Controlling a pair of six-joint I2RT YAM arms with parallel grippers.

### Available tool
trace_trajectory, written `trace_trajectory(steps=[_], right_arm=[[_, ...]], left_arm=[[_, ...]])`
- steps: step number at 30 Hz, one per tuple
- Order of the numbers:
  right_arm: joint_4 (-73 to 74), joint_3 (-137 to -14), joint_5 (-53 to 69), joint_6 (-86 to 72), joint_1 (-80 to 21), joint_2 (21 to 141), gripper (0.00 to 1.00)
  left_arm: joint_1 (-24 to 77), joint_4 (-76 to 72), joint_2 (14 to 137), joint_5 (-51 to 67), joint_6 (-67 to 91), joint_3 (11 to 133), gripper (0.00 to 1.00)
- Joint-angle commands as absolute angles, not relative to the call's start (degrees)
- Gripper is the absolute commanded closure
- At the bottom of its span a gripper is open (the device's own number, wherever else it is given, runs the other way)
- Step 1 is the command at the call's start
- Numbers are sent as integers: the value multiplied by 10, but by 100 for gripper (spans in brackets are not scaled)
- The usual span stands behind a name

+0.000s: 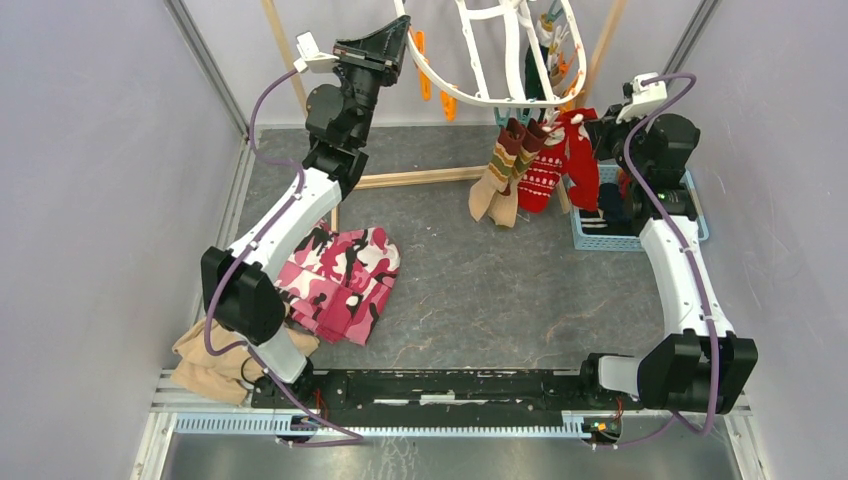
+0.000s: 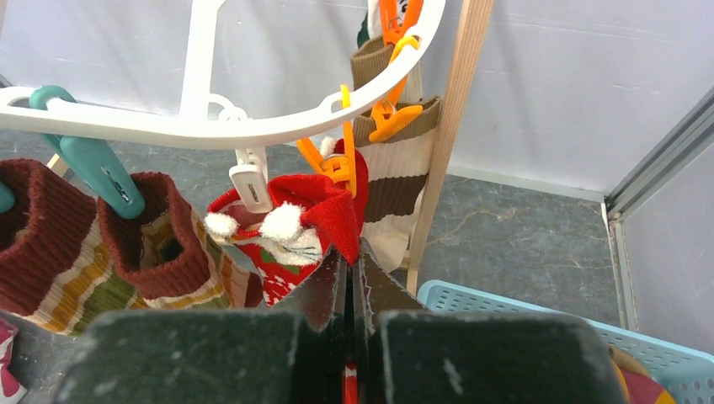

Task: Clip the socks to the hanger
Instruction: Rotate the hanger at the clothesline.

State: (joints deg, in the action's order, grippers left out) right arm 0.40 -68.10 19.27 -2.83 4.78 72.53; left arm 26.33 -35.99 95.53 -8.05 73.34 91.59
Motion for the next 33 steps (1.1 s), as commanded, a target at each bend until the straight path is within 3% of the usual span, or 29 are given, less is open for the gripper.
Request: trace_trajectory(steps=[1, 17, 33], right_arm=[[-23, -714, 190, -38, 48, 729, 100], [-18, -743, 177, -43, 48, 740, 100], [-19, -744, 162, -35, 48, 746, 100]], left_arm=[[280, -456, 920, -116, 754, 925, 98], [320, -468, 828, -181, 715, 869, 98], [340, -441, 874, -174, 716, 890, 93]])
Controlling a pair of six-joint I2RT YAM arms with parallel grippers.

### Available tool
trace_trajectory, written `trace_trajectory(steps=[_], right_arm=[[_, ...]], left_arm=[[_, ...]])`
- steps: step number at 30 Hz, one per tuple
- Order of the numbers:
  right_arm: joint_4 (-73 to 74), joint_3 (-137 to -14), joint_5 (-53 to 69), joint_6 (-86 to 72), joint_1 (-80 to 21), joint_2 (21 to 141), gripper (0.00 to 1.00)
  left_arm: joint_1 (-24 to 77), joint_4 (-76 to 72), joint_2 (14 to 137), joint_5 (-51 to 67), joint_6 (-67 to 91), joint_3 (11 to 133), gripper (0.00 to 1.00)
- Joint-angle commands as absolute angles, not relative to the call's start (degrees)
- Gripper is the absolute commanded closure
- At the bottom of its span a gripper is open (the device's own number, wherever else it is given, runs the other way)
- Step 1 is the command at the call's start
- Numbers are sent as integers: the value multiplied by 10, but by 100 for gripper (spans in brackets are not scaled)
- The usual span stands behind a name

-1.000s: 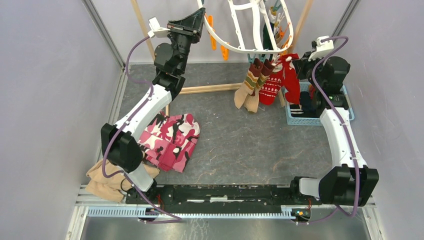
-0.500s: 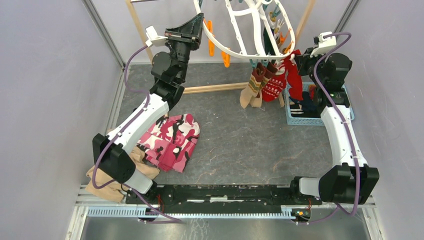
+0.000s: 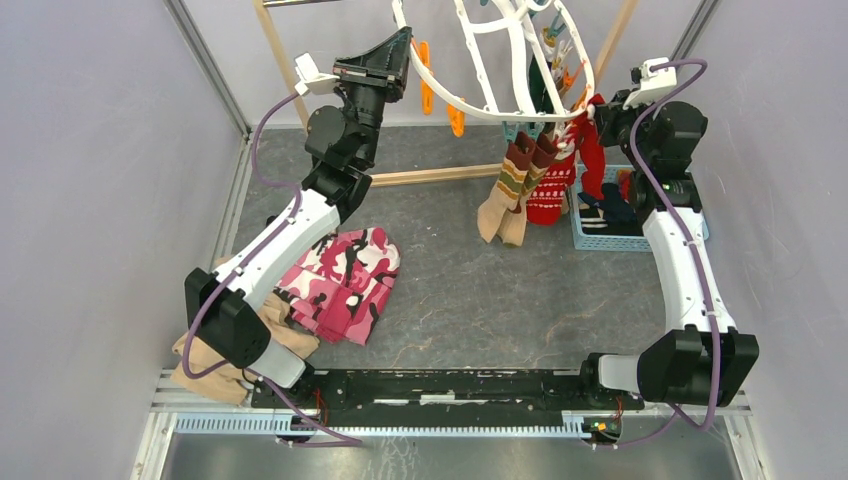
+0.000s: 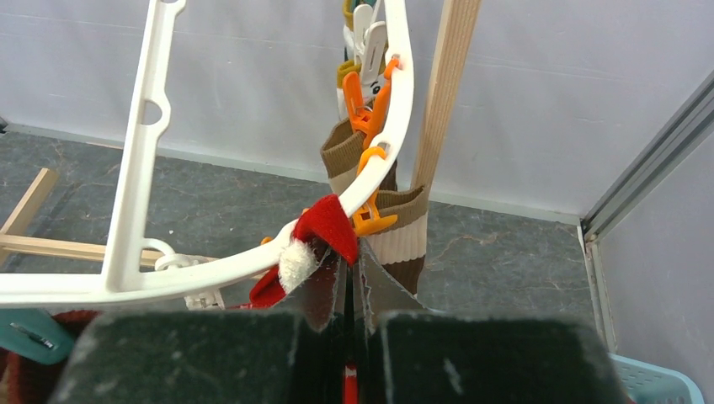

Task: Clip the socks to the hanger
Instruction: Rotate the hanger at the clothesline.

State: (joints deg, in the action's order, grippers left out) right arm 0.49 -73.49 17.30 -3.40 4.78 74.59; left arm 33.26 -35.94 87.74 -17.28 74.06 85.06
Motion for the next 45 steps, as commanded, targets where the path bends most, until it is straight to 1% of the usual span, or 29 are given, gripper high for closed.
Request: trace_trajectory(steps=[1, 9, 14, 19, 24, 28, 30, 32, 34, 39, 45], right_arm=[[-19, -744, 161, -34, 48, 748, 100], [-19, -745, 157, -25, 48, 755, 100], [-25, -726, 147, -8, 53, 731, 100], [-26, -711, 149, -5, 60, 706, 100], [-23, -700, 154, -5, 63, 687, 100], [-20, -696, 154, -4, 72, 674, 100], [-17, -695, 155, -4, 75, 672, 100], [-15, -694, 159, -5, 80, 670, 100], [-13, -692, 164, -5, 86, 667, 100], [-8, -692, 175, -5, 98, 659, 100], [-5, -679, 183, 12, 107, 636, 100]], left_arm=[[340, -439, 879, -177, 717, 893, 93], [338, -429, 913, -203, 699, 913, 92], [338, -425, 915, -219, 691, 919, 88], [340, -423, 923, -219, 712, 925, 80], [340, -412, 925, -183, 728, 928, 76], [340, -406, 904, -167, 726, 901, 71], [340, -403, 893, -162, 717, 889, 67], [340, -394, 883, -158, 710, 883, 61], [341, -386, 878, -151, 704, 880, 58], [340, -370, 872, -123, 703, 876, 58], [340, -362, 864, -90, 699, 858, 66]])
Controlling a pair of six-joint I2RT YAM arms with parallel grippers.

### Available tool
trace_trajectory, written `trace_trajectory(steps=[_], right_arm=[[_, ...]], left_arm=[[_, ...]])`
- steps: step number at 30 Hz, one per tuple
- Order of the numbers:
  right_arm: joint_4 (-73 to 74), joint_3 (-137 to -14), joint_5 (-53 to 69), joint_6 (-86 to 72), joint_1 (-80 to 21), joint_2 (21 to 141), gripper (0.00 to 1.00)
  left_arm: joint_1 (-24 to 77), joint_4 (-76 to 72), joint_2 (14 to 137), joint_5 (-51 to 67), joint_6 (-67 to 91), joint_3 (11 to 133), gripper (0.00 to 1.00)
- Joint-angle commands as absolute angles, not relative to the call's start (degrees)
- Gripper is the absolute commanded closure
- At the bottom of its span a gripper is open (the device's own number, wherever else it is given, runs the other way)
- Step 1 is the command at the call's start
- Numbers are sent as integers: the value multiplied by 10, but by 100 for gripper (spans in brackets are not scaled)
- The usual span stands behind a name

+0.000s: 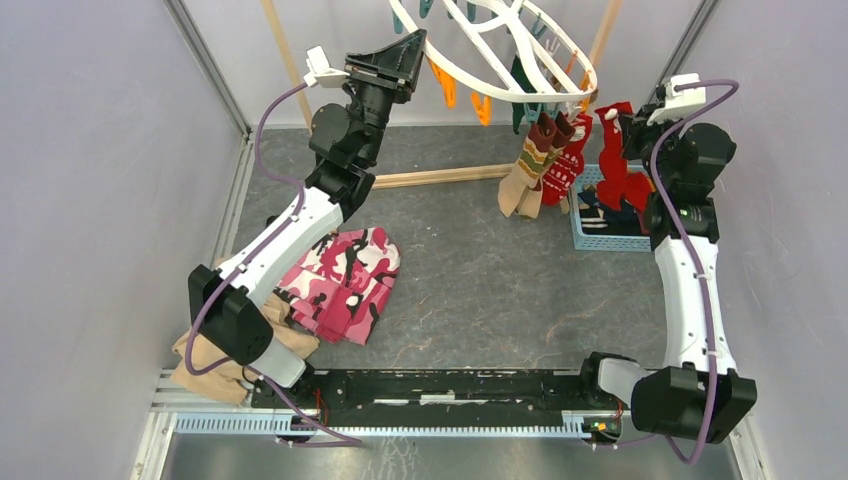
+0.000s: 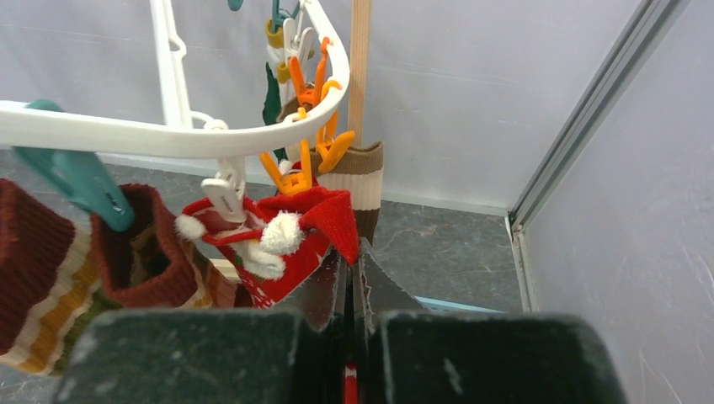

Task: Clip the socks to the hanger
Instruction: Rotate the hanger at the clothesline.

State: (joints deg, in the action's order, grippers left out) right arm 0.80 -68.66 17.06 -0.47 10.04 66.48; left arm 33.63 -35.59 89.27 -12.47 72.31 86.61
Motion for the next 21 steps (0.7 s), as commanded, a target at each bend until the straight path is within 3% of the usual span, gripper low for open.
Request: trace_trajectory(steps=[1, 12, 21], right_arm=[[-3, -677, 184, 13, 109, 632, 100], [44, -659, 246, 29, 129, 584, 100], [107, -634, 552, 146, 128, 539, 100]], left_arm=[[340, -361, 863, -86, 698, 856, 68], [342, -361, 846, -56, 673, 827, 74], [342, -367, 844, -37, 653, 817, 74]])
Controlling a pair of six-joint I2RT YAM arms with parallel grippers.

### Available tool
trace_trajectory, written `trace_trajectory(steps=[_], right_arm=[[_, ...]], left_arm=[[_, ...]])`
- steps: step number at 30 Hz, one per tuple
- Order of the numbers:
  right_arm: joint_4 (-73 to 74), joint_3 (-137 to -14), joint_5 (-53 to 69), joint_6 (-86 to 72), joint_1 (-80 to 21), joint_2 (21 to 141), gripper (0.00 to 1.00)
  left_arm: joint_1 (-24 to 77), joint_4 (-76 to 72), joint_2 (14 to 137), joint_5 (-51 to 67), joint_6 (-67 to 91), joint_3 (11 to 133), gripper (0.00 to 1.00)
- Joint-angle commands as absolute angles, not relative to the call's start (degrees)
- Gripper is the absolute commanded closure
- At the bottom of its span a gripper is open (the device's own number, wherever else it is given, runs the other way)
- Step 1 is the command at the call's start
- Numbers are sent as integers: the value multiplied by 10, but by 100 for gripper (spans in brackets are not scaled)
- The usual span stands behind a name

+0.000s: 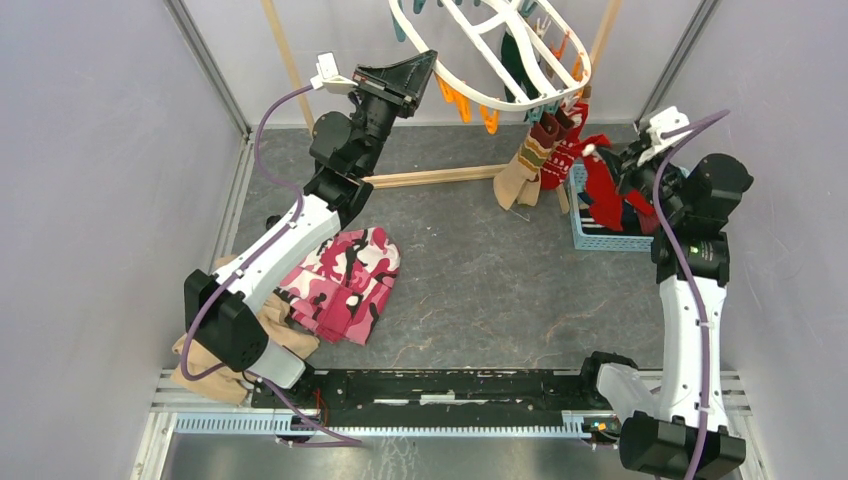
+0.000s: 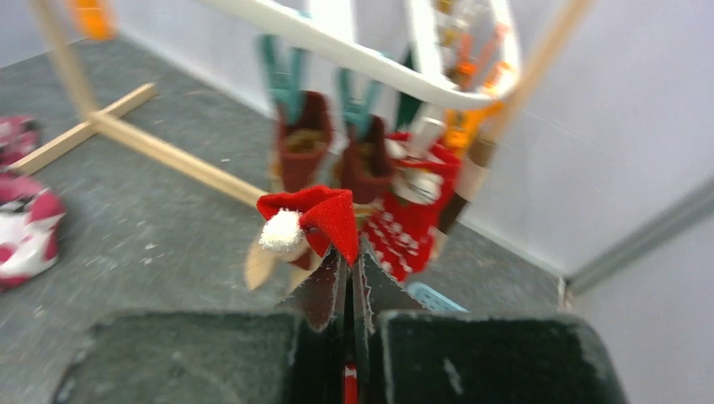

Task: Clip the socks to the hanger
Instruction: Rotate the hanger at the clothesline.

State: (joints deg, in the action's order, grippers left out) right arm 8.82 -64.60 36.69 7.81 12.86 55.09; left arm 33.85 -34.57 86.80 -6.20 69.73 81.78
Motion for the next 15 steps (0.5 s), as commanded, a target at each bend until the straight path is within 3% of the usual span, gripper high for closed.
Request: trace_trajectory(steps=[1, 3, 10, 15], right_arm=[[100, -626, 599, 144, 125, 545, 100], [67, -614, 606, 110, 103, 563, 100], [-21, -621, 449, 50, -67, 643, 100], [-115, -613, 352, -44, -85, 684, 100]], left_arm=[[341, -368, 844, -36, 653, 816, 74], [341, -369, 843, -37, 651, 814, 74], [340, -379, 832, -48, 641, 793, 67], [334, -376, 814, -51, 625, 778, 62]])
